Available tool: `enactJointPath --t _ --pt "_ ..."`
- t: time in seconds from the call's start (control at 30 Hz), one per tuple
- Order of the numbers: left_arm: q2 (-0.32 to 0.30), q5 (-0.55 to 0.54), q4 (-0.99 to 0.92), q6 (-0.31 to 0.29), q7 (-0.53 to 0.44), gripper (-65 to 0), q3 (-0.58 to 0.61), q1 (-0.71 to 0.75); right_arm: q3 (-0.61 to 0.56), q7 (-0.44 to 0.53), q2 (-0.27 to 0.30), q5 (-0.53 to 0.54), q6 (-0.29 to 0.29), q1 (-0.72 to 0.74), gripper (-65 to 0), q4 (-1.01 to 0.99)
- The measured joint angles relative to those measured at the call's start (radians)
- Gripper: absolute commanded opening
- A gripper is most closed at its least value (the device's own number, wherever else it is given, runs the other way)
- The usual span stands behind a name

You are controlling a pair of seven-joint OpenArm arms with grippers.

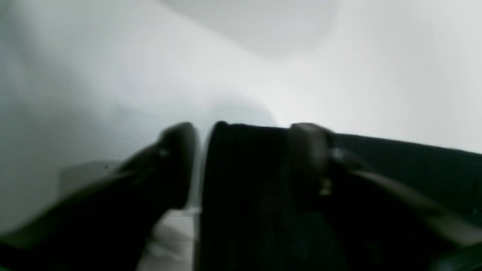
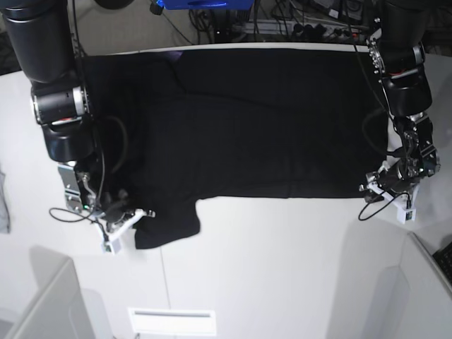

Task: Fold the T-shirt properly
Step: 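Move both grippers to the hem corners and grasp them, then lift the hem and fold it over toward the collar edge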

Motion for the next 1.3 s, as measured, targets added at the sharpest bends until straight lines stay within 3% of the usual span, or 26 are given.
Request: enactJointPath --t 0.23,0.9,1.23,1.3 --pt "0.017 -0.004 -0.007 0.0 -0.072 -65.0 0.005 0.014 0.0 0.004 0.0 0.0 0.0 -0.002 -65.0 0.0" --pt "0.025 0.008 0.113 0.0 -0.012 -65.0 0.003 0.029 -0.001 -0.024 0.011 -0.027 -0.023 -0.033 -65.0 0.096" --pt "0.027 0.007 0.239 0.0 -0.012 -65.0 0.003 0.09 -0.005 -0.036 0.067 -0.03 -0.028 -0.079 -65.0 0.233" --pt "0.029 0.007 0.267 0.0 -0.009 -65.0 0.003 0.106 -0.005 -0.035 0.07 -0.029 -0.056 -0.092 -65.0 0.257"
